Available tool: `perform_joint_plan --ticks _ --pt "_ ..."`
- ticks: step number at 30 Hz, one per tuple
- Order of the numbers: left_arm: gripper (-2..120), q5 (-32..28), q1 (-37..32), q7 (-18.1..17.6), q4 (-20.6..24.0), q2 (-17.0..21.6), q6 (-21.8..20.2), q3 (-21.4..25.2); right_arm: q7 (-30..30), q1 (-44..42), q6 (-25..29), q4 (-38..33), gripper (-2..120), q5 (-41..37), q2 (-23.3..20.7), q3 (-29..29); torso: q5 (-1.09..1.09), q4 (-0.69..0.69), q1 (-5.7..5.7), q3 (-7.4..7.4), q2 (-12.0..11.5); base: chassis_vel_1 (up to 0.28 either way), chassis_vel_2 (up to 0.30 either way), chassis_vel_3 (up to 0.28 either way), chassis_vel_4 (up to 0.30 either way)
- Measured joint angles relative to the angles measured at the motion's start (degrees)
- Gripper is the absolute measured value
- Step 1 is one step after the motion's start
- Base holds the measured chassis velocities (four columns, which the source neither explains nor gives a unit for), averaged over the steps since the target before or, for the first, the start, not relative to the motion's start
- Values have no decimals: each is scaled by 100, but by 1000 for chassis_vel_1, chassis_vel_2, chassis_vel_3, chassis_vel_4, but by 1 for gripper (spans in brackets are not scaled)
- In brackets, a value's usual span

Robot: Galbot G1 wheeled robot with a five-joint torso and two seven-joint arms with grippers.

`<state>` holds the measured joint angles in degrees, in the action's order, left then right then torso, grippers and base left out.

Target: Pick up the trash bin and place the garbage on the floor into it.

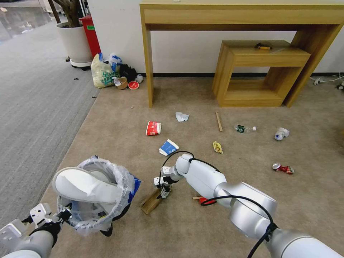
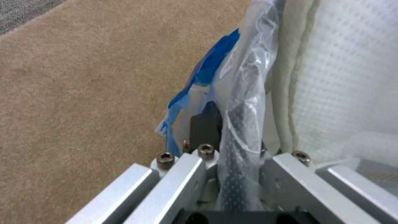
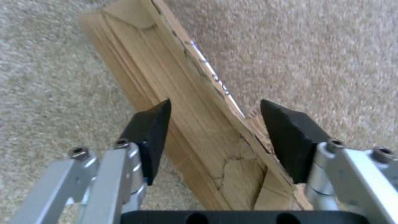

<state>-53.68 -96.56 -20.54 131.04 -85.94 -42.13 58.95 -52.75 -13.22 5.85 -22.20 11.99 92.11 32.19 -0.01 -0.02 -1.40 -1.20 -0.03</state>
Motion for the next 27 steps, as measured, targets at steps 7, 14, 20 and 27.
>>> perform_joint_plan --ticks 7,14,20,27 --pt "0 3 -14 13 0 -7 0 8 158 -44 7 40 33 -1 2 -13 0 0 0 0 0 0 0 0 0" --pt "0 12 -25 14 35 -9 0 0 275 -118 12 -77 7 -17 -34 -47 1 1 0 0 0 0 0 0 0" --pt "0 35 -37 14 42 -7 0 -6 275 -204 -1 -252 0 -27 -173 -160 1 0 0 0 0 0 0 0 0" --pt "0 71 15 18 6 19 0 -53 362 -391 -112 -769 0 -135 -531 -739 1 1 0 0 0 0 0 0 0"
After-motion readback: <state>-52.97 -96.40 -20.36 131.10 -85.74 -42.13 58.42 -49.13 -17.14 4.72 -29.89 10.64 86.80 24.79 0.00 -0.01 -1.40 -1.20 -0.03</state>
